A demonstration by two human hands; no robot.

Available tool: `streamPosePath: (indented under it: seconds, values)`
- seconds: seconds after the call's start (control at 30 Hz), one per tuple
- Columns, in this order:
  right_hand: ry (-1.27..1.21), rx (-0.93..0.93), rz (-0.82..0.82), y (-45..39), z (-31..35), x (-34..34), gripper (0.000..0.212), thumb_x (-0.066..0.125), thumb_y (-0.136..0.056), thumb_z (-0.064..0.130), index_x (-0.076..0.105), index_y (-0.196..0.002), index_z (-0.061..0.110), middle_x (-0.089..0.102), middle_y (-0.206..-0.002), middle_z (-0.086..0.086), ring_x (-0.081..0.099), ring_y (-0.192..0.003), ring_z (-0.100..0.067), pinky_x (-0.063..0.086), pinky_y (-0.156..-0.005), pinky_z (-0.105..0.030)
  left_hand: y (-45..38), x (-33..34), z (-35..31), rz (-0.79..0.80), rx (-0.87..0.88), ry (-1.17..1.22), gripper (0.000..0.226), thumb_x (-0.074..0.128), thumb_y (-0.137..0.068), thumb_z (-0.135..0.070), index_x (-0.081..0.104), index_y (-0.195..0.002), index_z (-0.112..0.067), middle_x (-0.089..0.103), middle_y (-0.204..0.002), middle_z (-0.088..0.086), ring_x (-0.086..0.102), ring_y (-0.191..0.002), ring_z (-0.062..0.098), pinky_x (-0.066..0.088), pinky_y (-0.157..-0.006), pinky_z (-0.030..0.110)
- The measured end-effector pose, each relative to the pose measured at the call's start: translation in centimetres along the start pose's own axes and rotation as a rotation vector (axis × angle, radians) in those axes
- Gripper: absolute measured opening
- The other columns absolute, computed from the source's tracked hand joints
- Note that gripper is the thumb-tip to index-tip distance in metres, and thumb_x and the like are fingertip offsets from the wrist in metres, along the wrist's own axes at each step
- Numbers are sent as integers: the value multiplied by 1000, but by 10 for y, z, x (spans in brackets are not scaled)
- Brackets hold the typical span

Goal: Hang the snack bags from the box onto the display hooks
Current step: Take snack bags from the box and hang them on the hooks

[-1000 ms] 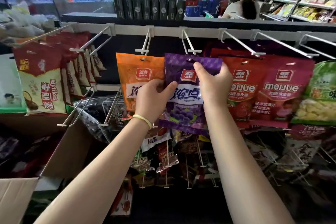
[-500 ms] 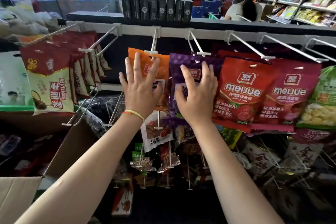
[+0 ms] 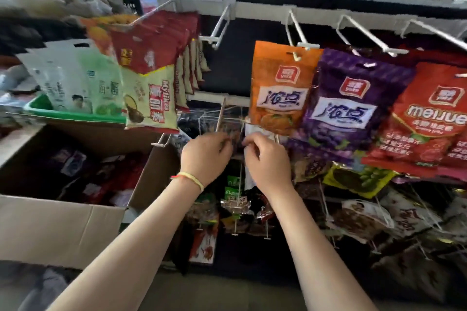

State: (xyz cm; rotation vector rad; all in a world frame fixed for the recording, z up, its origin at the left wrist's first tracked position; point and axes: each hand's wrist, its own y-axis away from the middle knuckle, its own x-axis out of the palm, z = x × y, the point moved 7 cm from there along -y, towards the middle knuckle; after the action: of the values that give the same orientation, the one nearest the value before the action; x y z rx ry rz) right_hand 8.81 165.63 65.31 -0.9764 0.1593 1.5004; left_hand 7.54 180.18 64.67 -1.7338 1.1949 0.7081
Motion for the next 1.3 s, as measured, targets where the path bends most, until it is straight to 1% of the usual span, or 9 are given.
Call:
streamPosePath:
  seconds: [0.17,0.3,0.53,0.6,0.67,0.8,1.0,1.2,1.3]
  values:
    - [-108,81,379,20,72,123,20,49,-95,14,68,-90,20,64,-64,1,53,-50,-11,45,-54,-36,61,-29,138,89,-178,51,23,55,-87,-35,75,-93,-24,75,-85,2,68,-83,27,54,-68,36]
    - [-147,134,484,41,128,217,23,50,-91,11,69,-86,21,67,-64,1,62,-59,-19,50,-61,-35,98,-65,253,78,-330,116,25,50,-79,-36,72,-80,-26,71,-74,-2,67,-77,25,50,-64,31]
    - [-148,304,562,45,169,375,24,53,-86,4,70,-81,20,64,-70,10,58,-66,-11,48,-66,-21,113,-88,436,212,-458,-107,36,46,-86,-44,73,-94,-22,69,-100,1,65,-100,25,48,-82,33]
    - [-198,452,615,49,161,415,25,51,-87,7,67,-80,24,66,-77,2,62,-72,-20,56,-73,-35,114,-85,467,270,-449,-185,33,45,-91,-43,72,-96,-25,70,-104,1,65,-101,24,43,-86,34]
    - [-245,602,633,53,153,450,24,50,-89,7,67,-82,23,64,-78,-1,62,-74,-23,57,-79,-50,115,-82,489,306,-416,-287,43,34,-93,-46,71,-90,-25,72,-102,-1,66,-97,22,43,-84,34]
    - [-236,768,560,38,140,485,23,53,-90,7,67,-99,22,66,-99,-4,58,-81,-18,53,-78,-37,104,-76,501,420,-387,-305,44,37,-94,-49,72,-96,-22,72,-105,6,67,-98,27,44,-71,32]
    - [-573,1140,505,36,128,513,44,39,-97,-6,61,-131,11,54,-134,-15,52,-126,-31,51,-64,-30,99,-76,512,473,-402,-286,44,36,-95,-51,71,-98,-24,70,-108,5,66,-101,27,46,-74,33]
    - [-840,1172,494,38,155,506,46,29,-101,-8,47,-142,1,43,-149,-20,39,-140,-30,46,-94,-42,100,-81,512,394,-422,-225,37,40,-94,-49,67,-94,-25,70,-103,1,66,-95,23,43,-67,31]
    - [-978,1058,553,24,194,477,42,30,-103,0,49,-141,3,47,-148,-12,43,-138,-24,39,-106,-42,102,-89,512,267,-437,-73,44,52,-91,-45,54,-132,-28,58,-130,-1,61,-112,21,53,-82,34]
